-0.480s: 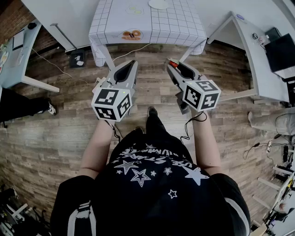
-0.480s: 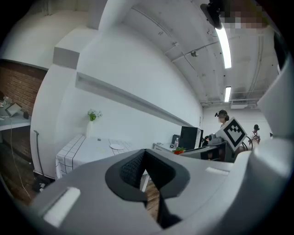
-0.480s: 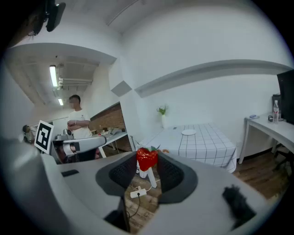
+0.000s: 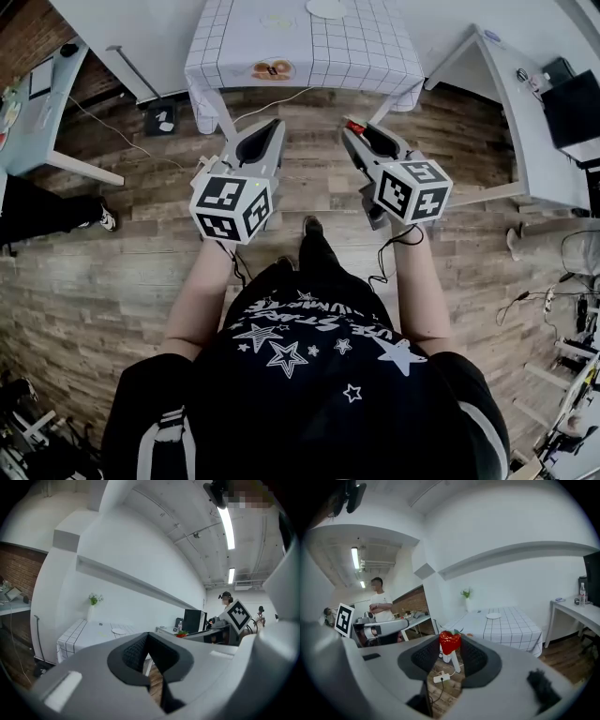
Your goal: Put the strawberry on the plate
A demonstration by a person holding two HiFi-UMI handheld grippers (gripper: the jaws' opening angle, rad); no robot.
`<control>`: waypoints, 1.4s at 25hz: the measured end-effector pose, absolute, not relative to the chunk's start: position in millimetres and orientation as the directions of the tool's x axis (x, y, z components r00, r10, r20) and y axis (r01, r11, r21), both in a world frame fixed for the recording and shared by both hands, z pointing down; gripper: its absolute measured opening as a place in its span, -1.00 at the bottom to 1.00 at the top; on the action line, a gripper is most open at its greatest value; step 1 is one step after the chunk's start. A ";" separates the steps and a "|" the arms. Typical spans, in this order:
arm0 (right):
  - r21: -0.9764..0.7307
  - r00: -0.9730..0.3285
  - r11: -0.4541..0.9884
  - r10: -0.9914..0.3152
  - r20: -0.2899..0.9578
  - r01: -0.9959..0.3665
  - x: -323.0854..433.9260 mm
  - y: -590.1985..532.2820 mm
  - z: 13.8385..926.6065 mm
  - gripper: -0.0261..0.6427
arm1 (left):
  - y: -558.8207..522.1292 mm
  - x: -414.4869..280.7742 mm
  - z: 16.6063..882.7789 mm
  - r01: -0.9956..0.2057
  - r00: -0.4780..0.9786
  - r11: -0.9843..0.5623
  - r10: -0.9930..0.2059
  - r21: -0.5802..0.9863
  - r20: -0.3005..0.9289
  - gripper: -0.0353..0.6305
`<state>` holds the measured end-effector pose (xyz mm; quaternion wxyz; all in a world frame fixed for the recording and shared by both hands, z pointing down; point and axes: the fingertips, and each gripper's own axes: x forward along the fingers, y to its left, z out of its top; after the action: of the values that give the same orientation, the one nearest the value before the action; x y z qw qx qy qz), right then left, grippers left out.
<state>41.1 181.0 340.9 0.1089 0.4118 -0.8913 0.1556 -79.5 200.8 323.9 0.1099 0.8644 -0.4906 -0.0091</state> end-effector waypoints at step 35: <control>-0.266 -0.668 0.613 -0.678 0.306 -0.744 66.7 17.2 358.6 -0.48 | 61.1 -72.3 337.7 -0.872 0.479 -0.456 -0.870 0.178 0.119 -0.88</control>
<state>66.7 17.2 358.6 0.0875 0.3980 -0.8937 0.1878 -72.3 61.1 337.7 0.1076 0.8531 -0.5105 0.0054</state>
